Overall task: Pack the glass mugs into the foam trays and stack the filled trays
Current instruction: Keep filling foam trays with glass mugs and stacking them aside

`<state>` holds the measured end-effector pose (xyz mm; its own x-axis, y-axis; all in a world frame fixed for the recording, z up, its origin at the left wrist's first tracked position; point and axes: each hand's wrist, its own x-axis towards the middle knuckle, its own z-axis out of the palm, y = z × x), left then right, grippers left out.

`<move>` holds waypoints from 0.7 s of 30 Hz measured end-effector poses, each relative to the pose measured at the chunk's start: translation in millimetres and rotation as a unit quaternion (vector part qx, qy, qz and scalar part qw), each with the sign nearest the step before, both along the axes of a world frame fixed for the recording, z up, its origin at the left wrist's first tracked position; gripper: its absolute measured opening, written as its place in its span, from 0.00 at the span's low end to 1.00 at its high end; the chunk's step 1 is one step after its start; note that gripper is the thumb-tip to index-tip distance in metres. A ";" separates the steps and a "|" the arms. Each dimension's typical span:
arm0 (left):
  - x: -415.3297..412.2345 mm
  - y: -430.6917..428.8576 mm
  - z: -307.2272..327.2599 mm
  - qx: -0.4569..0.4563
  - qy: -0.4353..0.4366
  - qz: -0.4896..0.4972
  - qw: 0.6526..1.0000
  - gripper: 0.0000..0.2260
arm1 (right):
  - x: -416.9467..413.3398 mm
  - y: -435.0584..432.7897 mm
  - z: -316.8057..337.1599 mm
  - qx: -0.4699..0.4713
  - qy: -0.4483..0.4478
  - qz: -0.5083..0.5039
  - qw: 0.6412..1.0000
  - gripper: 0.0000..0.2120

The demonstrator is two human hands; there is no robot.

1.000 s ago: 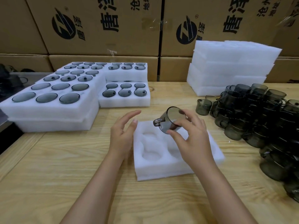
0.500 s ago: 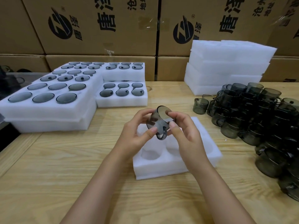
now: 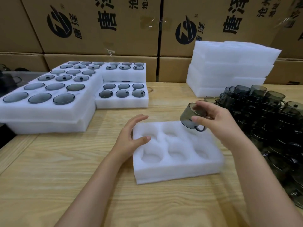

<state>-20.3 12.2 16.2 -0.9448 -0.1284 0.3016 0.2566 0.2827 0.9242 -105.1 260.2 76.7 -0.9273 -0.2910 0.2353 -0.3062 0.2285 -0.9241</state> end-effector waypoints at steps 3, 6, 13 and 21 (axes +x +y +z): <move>-3.9 -3.5 -7.0 0.100 -0.012 -0.004 0.995 0.26 | -11.9 13.2 -2.1 0.073 -0.004 0.024 0.997 0.27; -7.0 -5.7 -10.6 0.141 -0.015 -0.015 0.990 0.27 | -18.3 22.9 -2.1 0.135 0.005 0.043 0.990 0.27; -10.1 -9.1 -14.1 0.190 -0.028 -0.032 0.981 0.26 | -16.5 16.7 -6.0 0.230 0.011 0.083 0.970 0.28; -10.4 -9.3 -15.4 0.207 -0.037 -0.044 0.977 0.25 | -22.7 3.3 -1.6 0.275 0.036 0.047 0.960 0.30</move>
<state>-30.8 2.9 0.9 -0.9748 -0.1420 0.1719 0.1917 -0.1400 0.9714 -127.8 263.5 75.2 -0.8782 -0.4708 0.0843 -0.4073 0.6436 -0.6480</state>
